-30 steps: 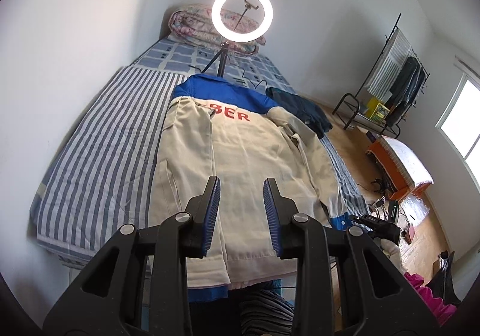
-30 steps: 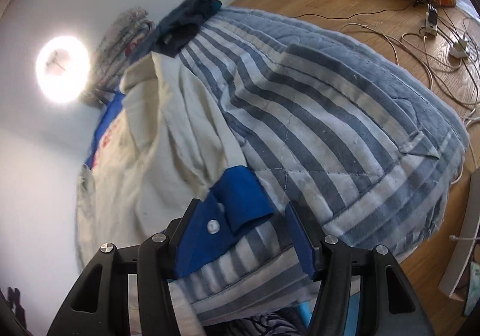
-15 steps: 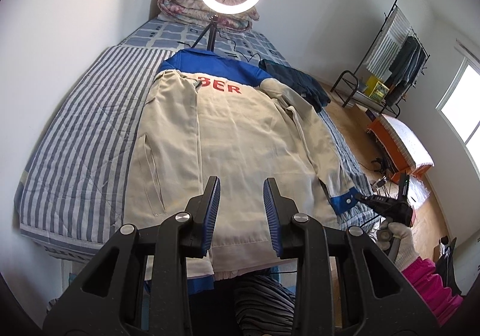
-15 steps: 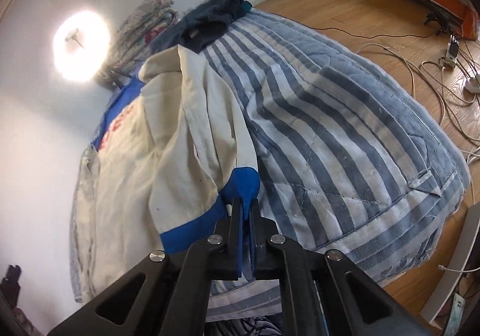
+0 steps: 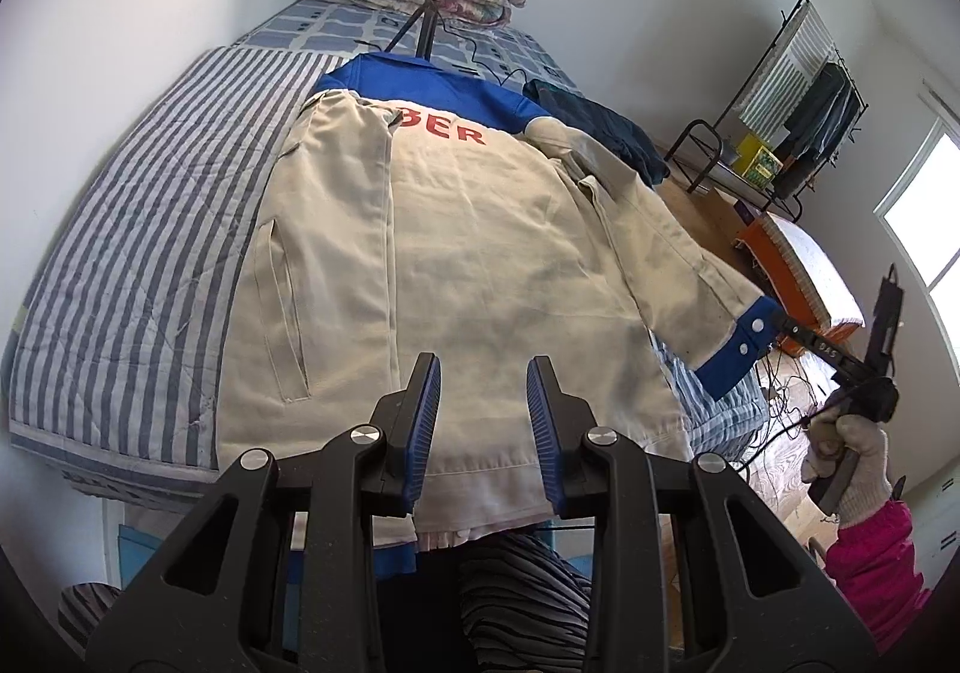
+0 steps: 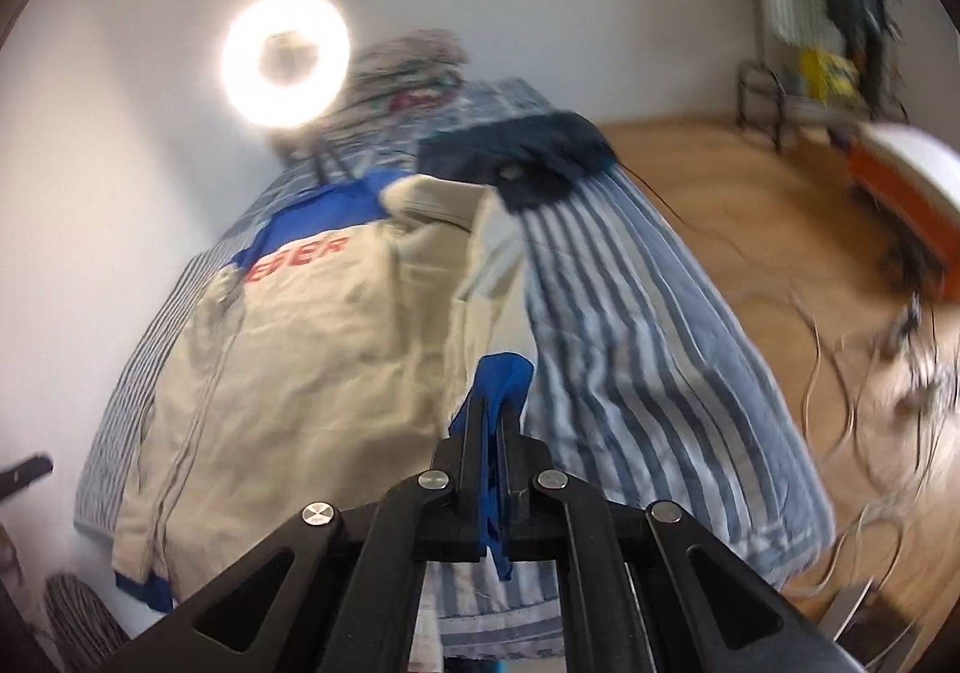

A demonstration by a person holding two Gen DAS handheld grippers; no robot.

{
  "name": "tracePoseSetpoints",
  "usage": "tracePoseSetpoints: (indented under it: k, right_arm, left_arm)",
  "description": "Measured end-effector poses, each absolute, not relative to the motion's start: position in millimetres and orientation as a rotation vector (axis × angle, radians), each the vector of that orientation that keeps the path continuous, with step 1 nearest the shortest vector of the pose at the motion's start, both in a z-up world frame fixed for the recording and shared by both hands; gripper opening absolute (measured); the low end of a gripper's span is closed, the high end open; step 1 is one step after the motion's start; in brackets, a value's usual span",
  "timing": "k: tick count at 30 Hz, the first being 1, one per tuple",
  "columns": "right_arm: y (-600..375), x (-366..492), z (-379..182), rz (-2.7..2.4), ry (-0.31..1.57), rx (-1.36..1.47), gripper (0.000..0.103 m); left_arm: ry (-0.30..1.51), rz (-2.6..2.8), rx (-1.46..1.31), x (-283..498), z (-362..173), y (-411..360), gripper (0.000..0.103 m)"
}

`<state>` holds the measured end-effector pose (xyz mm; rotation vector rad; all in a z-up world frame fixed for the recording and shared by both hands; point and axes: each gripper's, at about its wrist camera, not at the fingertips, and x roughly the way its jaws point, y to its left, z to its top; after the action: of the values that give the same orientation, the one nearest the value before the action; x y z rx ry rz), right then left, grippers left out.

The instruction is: Fold large clothes

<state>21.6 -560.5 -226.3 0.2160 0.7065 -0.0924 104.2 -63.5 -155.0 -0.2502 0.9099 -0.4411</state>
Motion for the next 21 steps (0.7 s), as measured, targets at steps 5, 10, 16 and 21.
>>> tracePoseSetpoints:
  k: [5,10,16,21]
  right_arm:
    - [-486.0,33.0,-215.9,0.074,0.735,-0.015,0.000]
    - [-401.5,33.0,-254.0,0.297,0.825,-0.230,0.000]
    - [-343.9,17.0,-317.9,0.502,0.979,-0.413,0.000]
    - [-351.9,0.6,-314.7,0.551,0.972,-0.374,0.011]
  left_arm:
    - [0.915,-0.427,-0.269,106.3,-160.7,-58.1,0.029]
    - [0.939,-0.395,-0.303,113.8,-172.6,-49.5,0.029]
    - [0.990,-0.383,-0.320,120.6,-193.8,-51.0,0.029]
    - [1.045,-0.445,-0.362,124.6,-210.8,-67.0,0.029]
